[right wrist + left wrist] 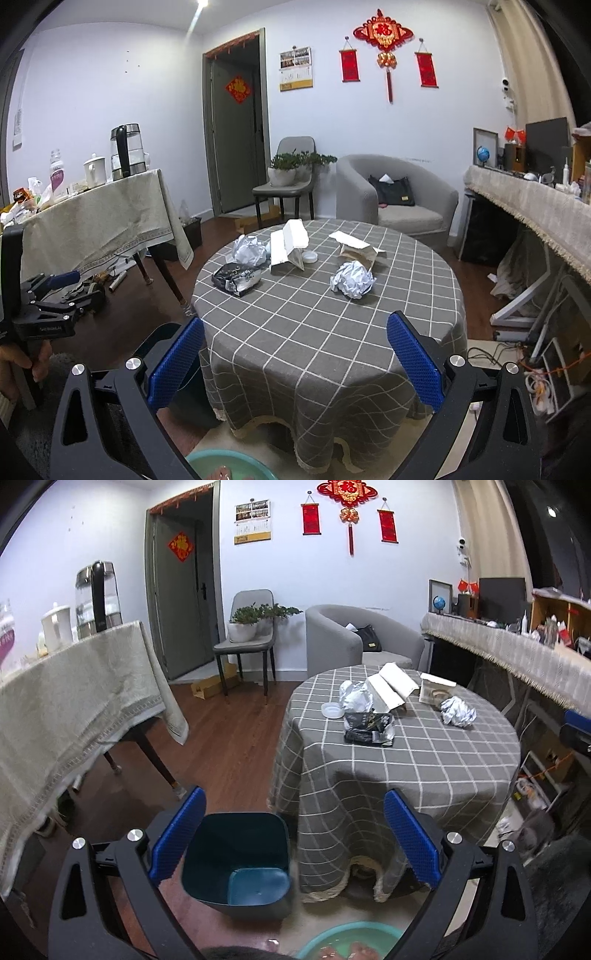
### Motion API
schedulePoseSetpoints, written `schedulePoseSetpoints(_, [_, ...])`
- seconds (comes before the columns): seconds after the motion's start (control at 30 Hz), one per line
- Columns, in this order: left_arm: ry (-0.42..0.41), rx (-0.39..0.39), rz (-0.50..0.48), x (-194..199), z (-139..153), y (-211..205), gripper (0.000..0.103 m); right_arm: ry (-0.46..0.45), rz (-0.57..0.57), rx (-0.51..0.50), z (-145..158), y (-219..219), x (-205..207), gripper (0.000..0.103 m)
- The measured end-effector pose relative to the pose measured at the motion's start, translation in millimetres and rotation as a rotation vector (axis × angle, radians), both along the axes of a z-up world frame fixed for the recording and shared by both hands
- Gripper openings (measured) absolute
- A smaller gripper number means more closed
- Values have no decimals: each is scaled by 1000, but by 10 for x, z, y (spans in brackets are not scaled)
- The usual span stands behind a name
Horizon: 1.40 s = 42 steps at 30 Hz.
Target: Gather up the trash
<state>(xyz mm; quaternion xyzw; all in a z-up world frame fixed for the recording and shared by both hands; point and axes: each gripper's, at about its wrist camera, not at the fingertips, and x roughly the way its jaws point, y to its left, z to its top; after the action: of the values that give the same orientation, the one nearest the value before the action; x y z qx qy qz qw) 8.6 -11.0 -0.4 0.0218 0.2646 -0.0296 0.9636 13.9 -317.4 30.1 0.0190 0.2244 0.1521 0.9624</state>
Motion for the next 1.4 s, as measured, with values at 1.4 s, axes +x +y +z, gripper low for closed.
schedulePoseSetpoints(1.4, [224,-86,-172,2139,-641,-880,99,264,55,-94,-650,-176,2007,100])
